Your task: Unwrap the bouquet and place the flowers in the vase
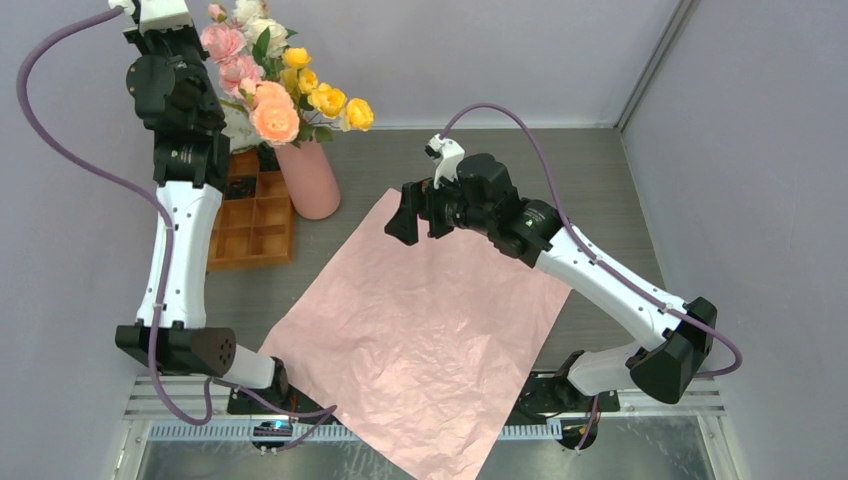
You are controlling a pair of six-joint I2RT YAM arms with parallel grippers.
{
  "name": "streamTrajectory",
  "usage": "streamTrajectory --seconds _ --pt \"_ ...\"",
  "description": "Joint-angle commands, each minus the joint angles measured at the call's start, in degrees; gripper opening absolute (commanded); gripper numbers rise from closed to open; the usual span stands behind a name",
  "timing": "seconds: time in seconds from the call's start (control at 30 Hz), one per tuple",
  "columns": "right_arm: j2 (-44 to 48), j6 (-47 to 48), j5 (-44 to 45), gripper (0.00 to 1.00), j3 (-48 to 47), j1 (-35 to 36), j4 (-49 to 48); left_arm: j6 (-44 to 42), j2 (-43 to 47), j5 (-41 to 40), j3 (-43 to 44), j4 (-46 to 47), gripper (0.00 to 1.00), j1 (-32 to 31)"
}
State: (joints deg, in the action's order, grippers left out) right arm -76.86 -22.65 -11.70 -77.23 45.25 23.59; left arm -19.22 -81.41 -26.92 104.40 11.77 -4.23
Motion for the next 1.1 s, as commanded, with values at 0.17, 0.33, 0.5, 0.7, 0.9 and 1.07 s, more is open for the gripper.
streamTrajectory --seconds 0.17,0.33,0.5,0.7,0.9,1.07 --pt "2.1 0.8 -0.4 0.97 0.8 -1.7 -3.5 17.3 -1.9 6.4 4.1 -1.5 0.0 6.8" --pt "1.1 0.6 -2.0 0.97 0.8 -2.6 -4.2 19.0 -2.0 7.9 8.2 -3.1 0.0 7.6" --pt "1.2 0.0 -3.2 0.97 1.7 -3.5 -5.8 25.3 -0.5 11.1 9.5 -5.1 0.0 7.6" --pt "2.6 -0.5 -4.4 0.97 2.8 -4.0 -6.0 28.1 2.6 12.3 5.4 -5.3 0.0 7.6" --pt "4.0 -0.7 -4.5 0.97 3.7 -4.6 -6.1 32.0 5.8 13.6 -1.7 -5.2 0.0 7.6" --pt "4.5 -0.9 -4.5 0.97 3.8 -4.7 -6.3 34.4 8.8 13.2 -8.2 -4.5 0.0 7.6"
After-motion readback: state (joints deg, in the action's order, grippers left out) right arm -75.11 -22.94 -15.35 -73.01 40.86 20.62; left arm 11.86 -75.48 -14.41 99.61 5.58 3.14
